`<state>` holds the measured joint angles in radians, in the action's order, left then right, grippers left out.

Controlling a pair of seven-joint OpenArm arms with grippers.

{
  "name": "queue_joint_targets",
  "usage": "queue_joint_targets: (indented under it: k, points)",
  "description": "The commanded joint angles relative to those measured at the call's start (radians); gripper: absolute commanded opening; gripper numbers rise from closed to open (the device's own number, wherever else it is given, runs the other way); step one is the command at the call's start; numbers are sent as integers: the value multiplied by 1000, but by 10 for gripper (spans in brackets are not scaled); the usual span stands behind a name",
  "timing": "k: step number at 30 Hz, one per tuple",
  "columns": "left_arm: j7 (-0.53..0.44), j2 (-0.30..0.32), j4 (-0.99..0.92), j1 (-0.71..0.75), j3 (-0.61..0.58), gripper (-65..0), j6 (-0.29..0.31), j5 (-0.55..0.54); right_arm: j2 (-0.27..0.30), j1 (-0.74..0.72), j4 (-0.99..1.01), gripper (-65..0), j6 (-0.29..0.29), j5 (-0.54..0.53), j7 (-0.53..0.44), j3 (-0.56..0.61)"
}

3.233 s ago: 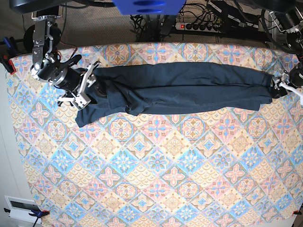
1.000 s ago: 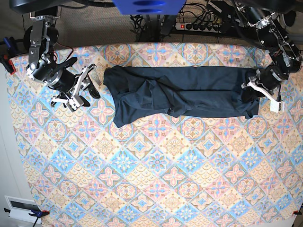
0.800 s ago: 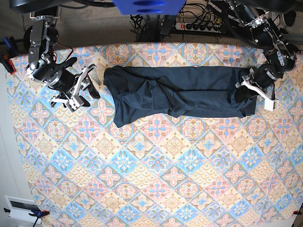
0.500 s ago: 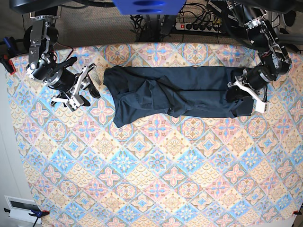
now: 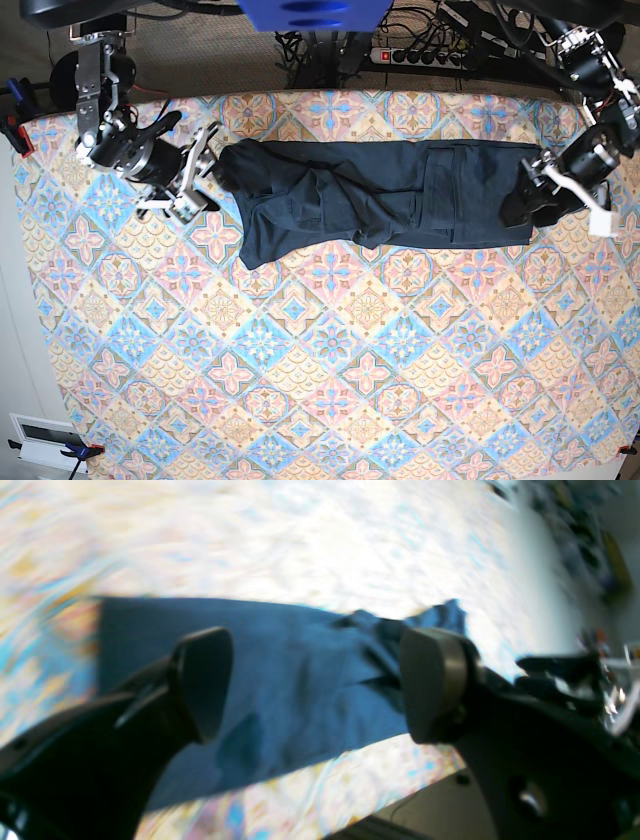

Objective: Layout the t-shirt on the table in an organized manner, then fold the t-shirt properly
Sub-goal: 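Grasp the strip's end with the left gripper and fold it inward, then press the strip's other end with the right gripper to neaten it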

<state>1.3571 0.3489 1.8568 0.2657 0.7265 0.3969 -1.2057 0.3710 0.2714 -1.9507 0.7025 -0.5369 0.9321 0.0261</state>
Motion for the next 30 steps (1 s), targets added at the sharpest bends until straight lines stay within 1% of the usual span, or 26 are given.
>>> queue_joint_targets:
  k: [1, 4, 6, 10, 14, 19, 23, 25, 28, 30]
  points:
    - [-18, 37, 14, -13, 5, -134, 4, -29, 15, -13, -17, -405, -4, -15, -21, 2]
    - [-23, 74, -26, -4, 21, -134, 4, -29, 15, -14, -16, -403, -4, -16, -11, 10]
    - [-25, 92, -65, -4, 37, -134, 4, -29, 13, -33, -14, -402, -4, -16, 37, 8]
    - [-28, 97, -110, -6, 38, -134, 4, -29, 7, -133, -8, -402, -4, -25, 106, 7]
    - [-28, 89, -110, -7, 35, -134, 4, -29, -25, -205, 57, -402, -4, -125, 144, 1]
    - [-28, 89, -110, -7, 35, -134, 4, -29, -51, -271, 221, -402, -4, -193, 156, 1]
    - [-28, 89, -112, -7, 35, -134, 4, -29, -53, -280, 351, -402, -4, -194, 150, -1]
    - [-28, 89, -112, -7, 35, -134, 4, -27, -66, -281, 403, -403, -4, -194, 149, -1]
    - [-28, 89, -112, -7, 34, -134, 4, -27, -88, -312, 451, -403, -4, -193, 156, -24]
    - [-28, 89, -112, -7, 34, -134, 4, -27, -88, -324, 471, -402, -4, -193, 156, -25]
